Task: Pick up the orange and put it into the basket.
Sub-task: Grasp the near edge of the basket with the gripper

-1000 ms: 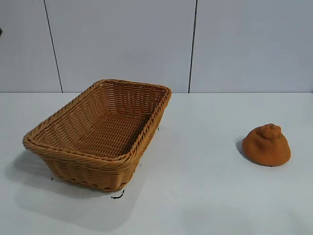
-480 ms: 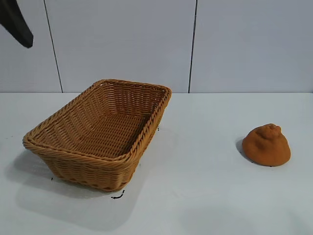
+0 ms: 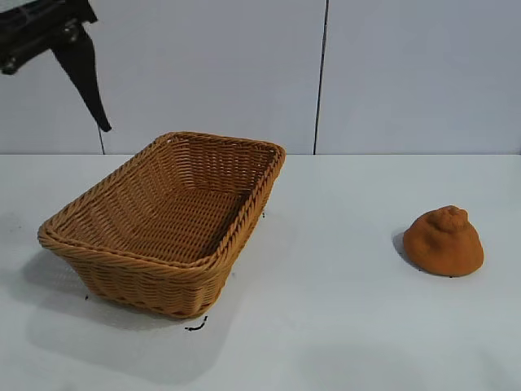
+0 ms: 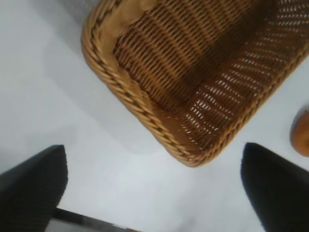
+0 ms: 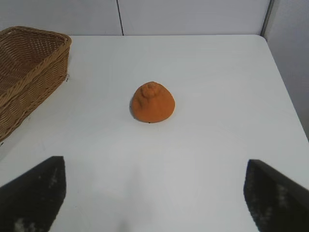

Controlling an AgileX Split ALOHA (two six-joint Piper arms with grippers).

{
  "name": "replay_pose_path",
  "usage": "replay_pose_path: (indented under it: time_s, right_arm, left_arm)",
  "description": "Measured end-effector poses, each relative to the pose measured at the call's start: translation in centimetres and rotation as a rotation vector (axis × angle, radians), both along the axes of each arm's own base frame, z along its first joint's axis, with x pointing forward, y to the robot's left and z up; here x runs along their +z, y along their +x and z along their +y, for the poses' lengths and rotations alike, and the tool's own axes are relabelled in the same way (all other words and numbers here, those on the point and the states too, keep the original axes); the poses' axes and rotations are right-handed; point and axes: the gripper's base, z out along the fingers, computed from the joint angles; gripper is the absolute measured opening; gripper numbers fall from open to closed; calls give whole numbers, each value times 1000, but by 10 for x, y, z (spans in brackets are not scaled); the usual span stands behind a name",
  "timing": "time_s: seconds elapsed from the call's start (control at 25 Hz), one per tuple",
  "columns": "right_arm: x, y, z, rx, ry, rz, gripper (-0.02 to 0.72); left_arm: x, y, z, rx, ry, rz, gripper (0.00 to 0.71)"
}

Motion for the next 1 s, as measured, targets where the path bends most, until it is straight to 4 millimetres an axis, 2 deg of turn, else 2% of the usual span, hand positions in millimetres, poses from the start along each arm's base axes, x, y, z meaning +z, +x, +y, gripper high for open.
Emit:
replay_pose_path:
  time_s: [0.4, 0.48, 0.56, 0.68, 0.88, 1.0]
  right_arm:
    - [0, 0, 0, 0, 0, 0, 694]
    - [0, 0, 0, 0, 0, 0, 694]
    - [0, 0, 0, 0, 0, 0, 694]
    - [0, 0, 0, 0, 0, 0, 694]
    - [0, 0, 0, 0, 0, 0, 694]
    - [0, 0, 0, 0, 0, 0, 694]
  left_arm:
    - [-53, 18, -11, 204, -33, 117, 696]
    - [-57, 20, -13, 220, -39, 123, 696]
    - [-74, 24, -14, 254, -31, 155, 696]
    - [-88, 24, -15, 272, -13, 189, 696]
    - [-92, 25, -15, 300, -14, 198, 692]
    - [-92, 26, -15, 327, -21, 199, 614]
